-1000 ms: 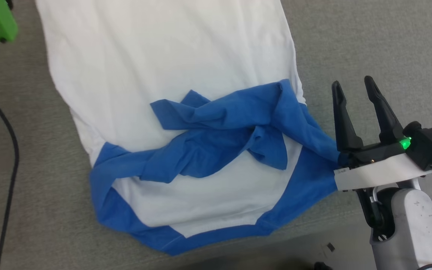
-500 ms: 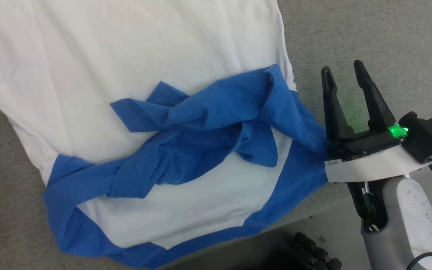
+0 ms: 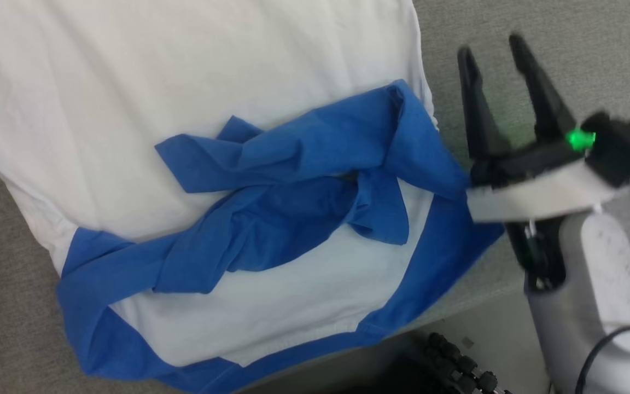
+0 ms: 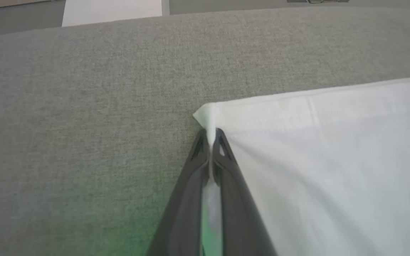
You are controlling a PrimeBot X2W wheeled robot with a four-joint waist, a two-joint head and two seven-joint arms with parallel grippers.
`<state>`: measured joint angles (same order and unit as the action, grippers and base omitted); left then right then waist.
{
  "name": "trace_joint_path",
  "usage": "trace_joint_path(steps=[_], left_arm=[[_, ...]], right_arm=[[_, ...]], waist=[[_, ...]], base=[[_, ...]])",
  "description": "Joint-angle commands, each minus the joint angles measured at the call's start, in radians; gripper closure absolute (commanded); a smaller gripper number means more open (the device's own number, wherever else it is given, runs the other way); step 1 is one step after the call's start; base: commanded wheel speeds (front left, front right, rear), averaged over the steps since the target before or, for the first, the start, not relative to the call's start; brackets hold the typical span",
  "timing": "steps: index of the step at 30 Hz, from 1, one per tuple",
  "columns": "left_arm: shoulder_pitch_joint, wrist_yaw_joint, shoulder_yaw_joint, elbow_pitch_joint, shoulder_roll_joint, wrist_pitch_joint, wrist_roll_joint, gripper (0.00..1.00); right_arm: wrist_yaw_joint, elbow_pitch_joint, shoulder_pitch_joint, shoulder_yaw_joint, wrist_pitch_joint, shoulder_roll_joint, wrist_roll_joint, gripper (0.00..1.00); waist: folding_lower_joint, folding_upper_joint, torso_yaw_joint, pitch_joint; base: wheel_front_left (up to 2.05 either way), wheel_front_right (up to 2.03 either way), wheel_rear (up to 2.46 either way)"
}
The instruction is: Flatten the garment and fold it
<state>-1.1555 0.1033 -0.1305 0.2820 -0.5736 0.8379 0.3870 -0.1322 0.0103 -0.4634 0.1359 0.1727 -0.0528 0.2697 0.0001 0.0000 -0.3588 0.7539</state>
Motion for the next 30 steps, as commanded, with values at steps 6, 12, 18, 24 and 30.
trace_joint_path(steps=[6,12,18,24,30], left_arm=[[0.024,-0.031,-0.025,0.006,0.033,-0.057,0.004,1.0],[-0.009,-0.055,-0.054,0.006,0.078,-0.099,0.017,1.0],[-0.044,-0.084,-0.086,0.021,0.129,-0.151,0.029,1.0],[-0.071,-0.111,-0.108,0.043,0.165,-0.195,0.041,1.0],[-0.091,-0.131,-0.119,0.055,0.185,-0.231,0.053,1.0]], right_arm=[[0.002,0.097,-0.336,-0.013,-0.191,0.001,-0.014,0.0],[0.002,0.346,-0.658,-0.079,-0.411,0.002,-0.015,0.0],[0.002,0.563,-0.873,-0.18,-0.598,0.002,-0.104,0.0],[0.002,0.679,-0.997,-0.246,-0.747,0.002,-0.18,0.0],[0.002,0.727,-1.056,-0.298,-0.89,0.002,-0.277,0.0]], waist=[[-0.0001,0.0,0.049,0.008],[-0.0001,0.0,0.124,0.038],[-0.0001,0.0,0.204,0.07],[-0.0001,0.0,0.26,0.098],[-0.0001,0.0,0.297,0.122]], base=[[0.0,0.0,0.0],[0.0,0.0,0.0],[0.0,0.0,0.0],[0.0,0.0,0.0],[0.0,0.0,0.0]])
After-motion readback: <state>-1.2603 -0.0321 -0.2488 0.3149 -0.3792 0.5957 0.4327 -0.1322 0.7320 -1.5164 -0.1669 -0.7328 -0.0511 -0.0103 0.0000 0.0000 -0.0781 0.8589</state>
